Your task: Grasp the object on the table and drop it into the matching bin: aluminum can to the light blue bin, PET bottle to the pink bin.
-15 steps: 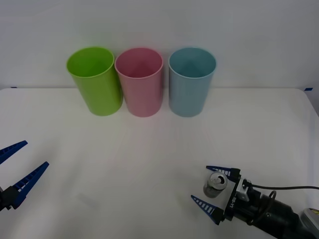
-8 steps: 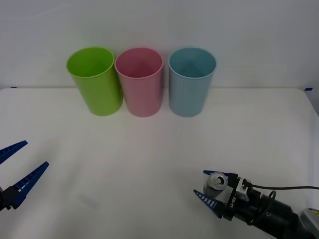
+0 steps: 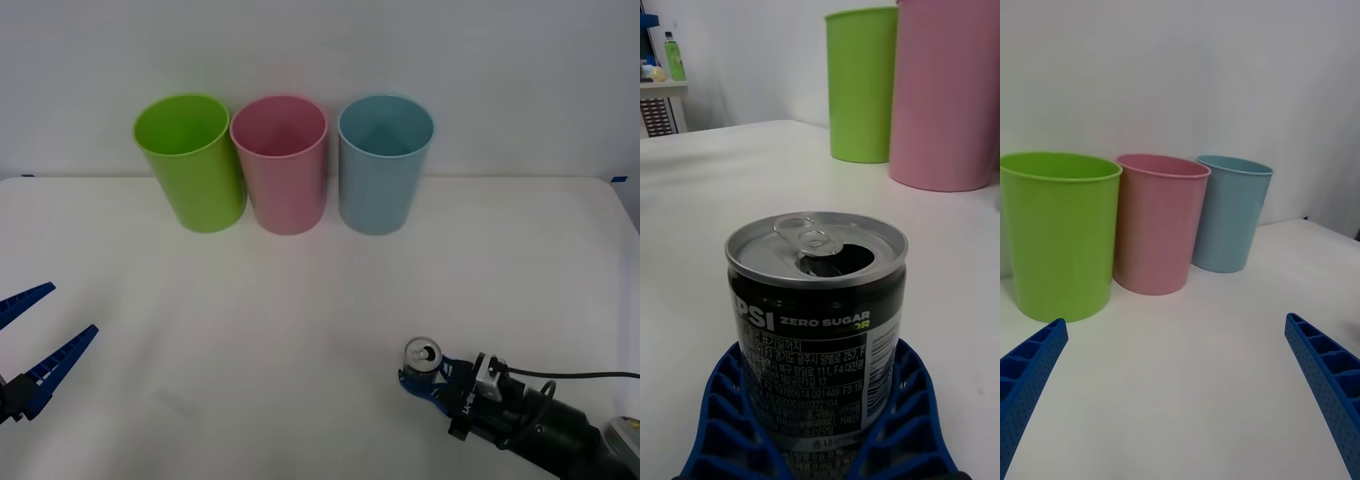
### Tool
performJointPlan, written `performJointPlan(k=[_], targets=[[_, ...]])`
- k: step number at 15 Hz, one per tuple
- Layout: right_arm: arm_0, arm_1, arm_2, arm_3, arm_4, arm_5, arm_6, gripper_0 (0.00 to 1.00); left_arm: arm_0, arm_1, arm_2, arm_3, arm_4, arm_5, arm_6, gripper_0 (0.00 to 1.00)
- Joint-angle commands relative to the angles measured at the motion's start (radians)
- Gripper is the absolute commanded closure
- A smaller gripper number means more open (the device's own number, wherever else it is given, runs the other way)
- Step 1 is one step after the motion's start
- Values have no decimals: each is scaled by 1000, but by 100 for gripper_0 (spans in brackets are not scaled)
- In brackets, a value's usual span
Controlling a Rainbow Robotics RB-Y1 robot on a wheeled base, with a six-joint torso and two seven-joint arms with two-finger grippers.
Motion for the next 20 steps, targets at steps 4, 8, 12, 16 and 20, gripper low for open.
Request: performJointPlan(k=[4, 8, 12, 16, 20], targets=[[51, -5, -33, -109, -27, 13, -38, 100, 0, 0, 0, 0, 0, 0, 0, 0], [182, -40, -50, -380, -50, 119, -197, 100, 0, 0, 0, 0, 0, 0, 0, 0], [334, -94, -61, -695, -84, 306, -329, 100, 0, 0, 0, 0, 0, 0, 0, 0], [400, -117, -67, -894, -83, 438, -443, 100, 0, 0, 0, 0, 0, 0, 0, 0], [393, -131, -82, -1017, -33, 526, -552, 100, 0, 0, 0, 0, 0, 0, 0, 0]])
